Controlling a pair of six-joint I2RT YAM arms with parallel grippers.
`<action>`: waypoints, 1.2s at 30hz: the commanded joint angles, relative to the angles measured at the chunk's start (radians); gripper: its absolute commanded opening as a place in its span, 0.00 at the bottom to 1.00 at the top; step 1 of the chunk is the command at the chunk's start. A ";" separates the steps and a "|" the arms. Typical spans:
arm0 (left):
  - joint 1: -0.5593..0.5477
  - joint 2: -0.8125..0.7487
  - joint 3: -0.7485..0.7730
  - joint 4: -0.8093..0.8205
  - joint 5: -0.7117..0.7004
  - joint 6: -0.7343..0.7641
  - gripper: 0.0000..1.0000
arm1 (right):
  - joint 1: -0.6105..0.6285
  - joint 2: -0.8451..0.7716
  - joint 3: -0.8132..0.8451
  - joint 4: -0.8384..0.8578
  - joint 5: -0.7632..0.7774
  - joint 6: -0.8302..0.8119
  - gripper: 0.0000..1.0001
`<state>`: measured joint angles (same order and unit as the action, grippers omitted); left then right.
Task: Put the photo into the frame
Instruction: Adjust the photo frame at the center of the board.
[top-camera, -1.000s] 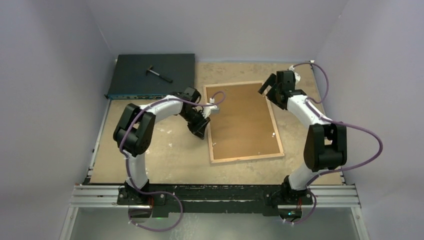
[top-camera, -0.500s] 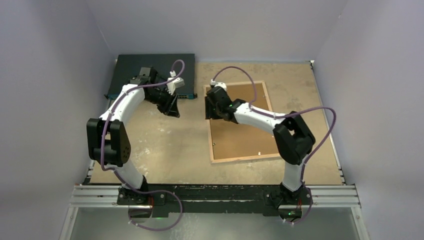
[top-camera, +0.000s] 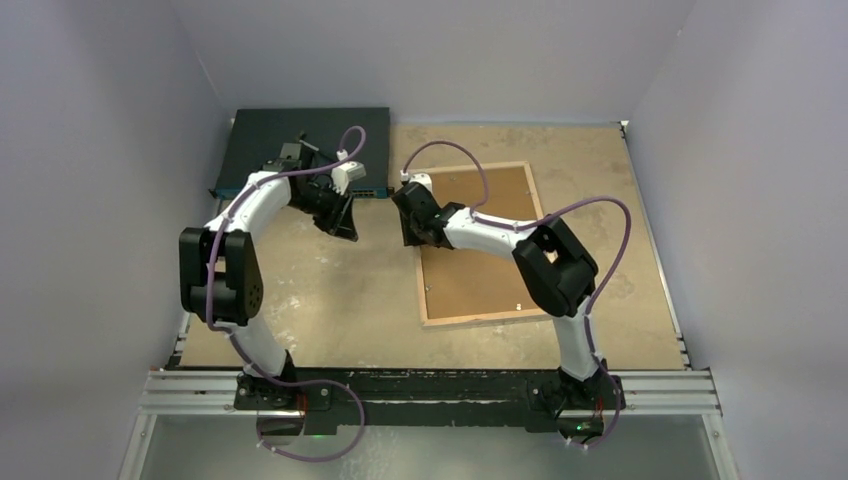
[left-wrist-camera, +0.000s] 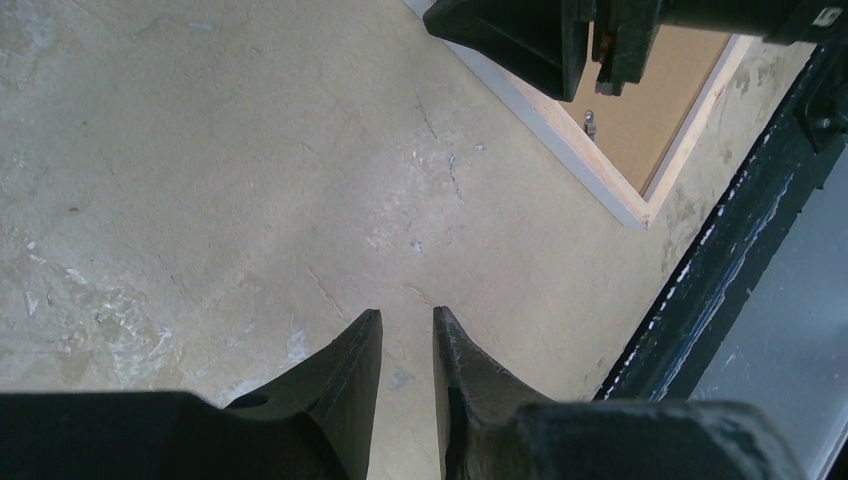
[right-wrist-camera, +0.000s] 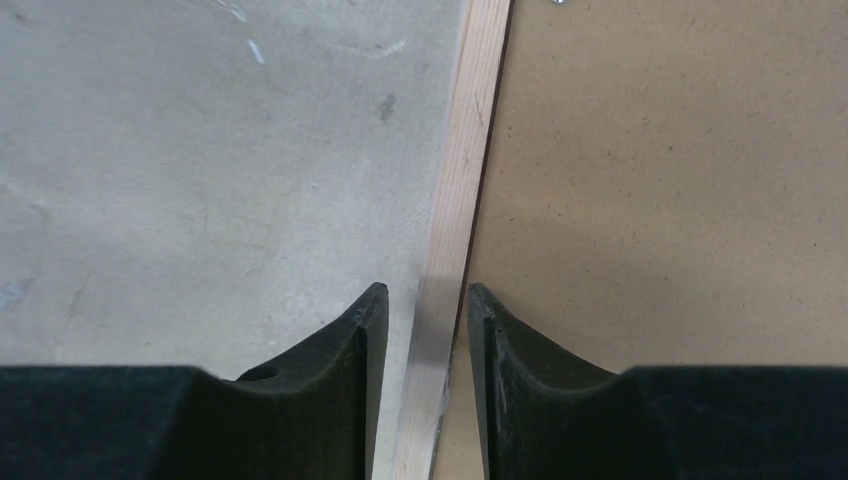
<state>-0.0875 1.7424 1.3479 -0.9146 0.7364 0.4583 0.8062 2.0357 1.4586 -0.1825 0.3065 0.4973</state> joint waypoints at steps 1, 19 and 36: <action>0.003 0.017 0.010 0.038 0.023 -0.018 0.24 | 0.022 0.017 0.039 -0.015 0.057 -0.040 0.35; 0.002 0.056 0.030 0.045 0.017 -0.026 0.23 | 0.065 -0.209 -0.299 0.048 -0.041 -0.114 0.00; -0.010 0.130 0.040 0.140 -0.009 -0.087 0.26 | 0.246 -0.378 -0.460 0.072 -0.273 -0.131 0.00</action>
<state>-0.0887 1.8427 1.3506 -0.8261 0.7254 0.4023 0.9955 1.6863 0.9916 -0.1623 0.1627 0.4046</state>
